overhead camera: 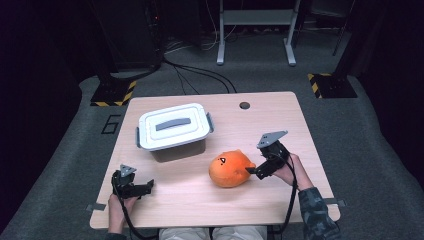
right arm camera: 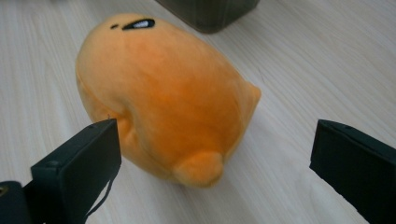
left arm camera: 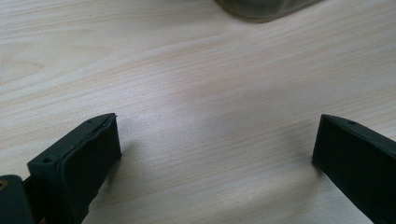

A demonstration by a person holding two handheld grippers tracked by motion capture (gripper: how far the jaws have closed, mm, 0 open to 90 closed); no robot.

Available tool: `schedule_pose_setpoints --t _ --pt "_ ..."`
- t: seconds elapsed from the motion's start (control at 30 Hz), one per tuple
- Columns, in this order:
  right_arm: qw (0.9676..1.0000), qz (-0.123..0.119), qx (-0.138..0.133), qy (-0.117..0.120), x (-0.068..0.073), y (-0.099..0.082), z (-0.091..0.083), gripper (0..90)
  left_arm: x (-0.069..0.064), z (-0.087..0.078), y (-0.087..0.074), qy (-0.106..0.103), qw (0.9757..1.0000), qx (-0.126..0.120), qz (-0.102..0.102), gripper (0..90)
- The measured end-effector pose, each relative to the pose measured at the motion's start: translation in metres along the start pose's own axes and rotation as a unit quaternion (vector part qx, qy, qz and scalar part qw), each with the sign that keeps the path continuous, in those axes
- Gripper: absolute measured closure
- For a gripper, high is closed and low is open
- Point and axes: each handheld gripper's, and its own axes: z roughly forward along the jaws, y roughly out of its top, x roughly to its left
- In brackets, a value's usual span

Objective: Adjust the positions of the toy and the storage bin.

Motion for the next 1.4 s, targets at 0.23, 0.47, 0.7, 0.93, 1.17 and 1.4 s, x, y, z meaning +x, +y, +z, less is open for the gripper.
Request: schedule_pose_setpoints --t 0.23,0.47,0.7,0.93,1.17,1.4 --pt "0.9985 -0.015 0.021 0.048 -0.006 0.019 0.023 0.0 0.0 0.0 0.0 0.0 1.0 0.0 0.001 1.0" --pt "0.9945 -0.006 0.044 0.094 -0.021 0.02 0.049 2.2 0.0 0.0 0.0 -0.003 1.0 -0.001 0.004 1.3" --pt "0.9903 0.012 0.037 0.133 -0.02 0.01 0.062 13.4 0.0 -0.001 0.0 -0.004 1.0 -0.002 0.006 2.1" --pt "0.9923 0.015 0.032 0.119 -0.011 0.002 0.063 20.7 0.0 -0.001 0.0 -0.004 1.0 -0.001 0.007 2.1" --pt "0.9954 0.019 0.017 0.092 -0.002 -0.006 0.06 41.3 -0.001 -0.001 0.0 -0.004 1.0 -0.001 0.007 2.2" --pt "0.9974 0.028 -0.006 0.066 0.005 -0.011 0.057 55.0 -0.001 -0.001 0.0 -0.004 1.0 -0.001 0.007 2.2"
